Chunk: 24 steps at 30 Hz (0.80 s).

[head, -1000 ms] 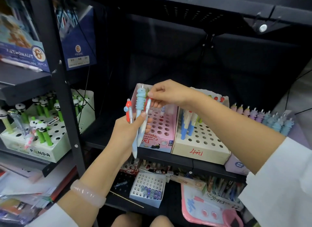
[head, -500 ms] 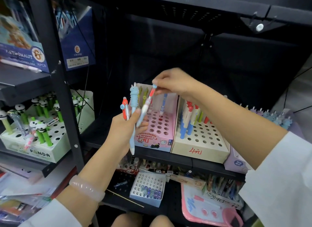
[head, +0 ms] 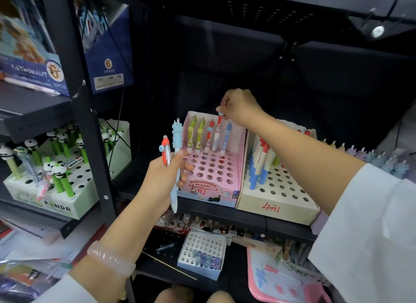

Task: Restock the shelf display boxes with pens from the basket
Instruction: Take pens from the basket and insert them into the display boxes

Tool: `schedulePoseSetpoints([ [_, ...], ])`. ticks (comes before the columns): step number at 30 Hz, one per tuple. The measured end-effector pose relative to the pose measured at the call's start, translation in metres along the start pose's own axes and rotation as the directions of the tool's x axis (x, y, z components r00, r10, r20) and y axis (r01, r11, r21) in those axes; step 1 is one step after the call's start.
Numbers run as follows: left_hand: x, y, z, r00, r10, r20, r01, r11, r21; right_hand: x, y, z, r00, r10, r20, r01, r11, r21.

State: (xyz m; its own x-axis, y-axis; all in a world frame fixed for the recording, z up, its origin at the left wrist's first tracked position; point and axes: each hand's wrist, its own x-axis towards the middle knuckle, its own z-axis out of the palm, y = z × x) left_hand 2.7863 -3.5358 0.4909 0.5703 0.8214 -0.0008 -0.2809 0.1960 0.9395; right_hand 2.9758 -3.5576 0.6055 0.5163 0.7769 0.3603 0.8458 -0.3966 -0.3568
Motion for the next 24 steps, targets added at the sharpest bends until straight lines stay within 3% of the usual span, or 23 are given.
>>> schedulePoseSetpoints([
  [6, -0.001, -0.002, 0.002, 1.000, 0.010, 0.024, -0.010, 1.000, -0.002, -0.003, 0.004, 0.008, 0.976, -0.033, 0.216, 0.066, 0.987, -0.148],
  [13, -0.006, -0.001, 0.006, 0.996, 0.041, 0.082, -0.045, 0.998, 0.051, -0.004, -0.001, 0.012, 0.953, -0.088, 0.291, 0.203, 0.896, -0.394],
  [16, -0.009, 0.001, 0.008, 0.993, 0.068, 0.097, -0.075, 0.995, 0.065, -0.007, 0.005, 0.001, 0.963, -0.096, 0.252, 0.166, 0.947, -0.275],
  [20, -0.015, 0.007, 0.018, 0.986, 0.103, 0.129, -0.113, 0.991, 0.076, -0.021, 0.002, -0.025, 0.992, -0.087, 0.097, 0.080, 0.994, 0.072],
  [24, -0.023, 0.010, 0.042, 0.977, 0.131, 0.168, -0.144, 0.988, 0.063, -0.054, -0.004, -0.046, 0.950, -0.167, 0.263, 0.056, 0.922, 0.382],
])
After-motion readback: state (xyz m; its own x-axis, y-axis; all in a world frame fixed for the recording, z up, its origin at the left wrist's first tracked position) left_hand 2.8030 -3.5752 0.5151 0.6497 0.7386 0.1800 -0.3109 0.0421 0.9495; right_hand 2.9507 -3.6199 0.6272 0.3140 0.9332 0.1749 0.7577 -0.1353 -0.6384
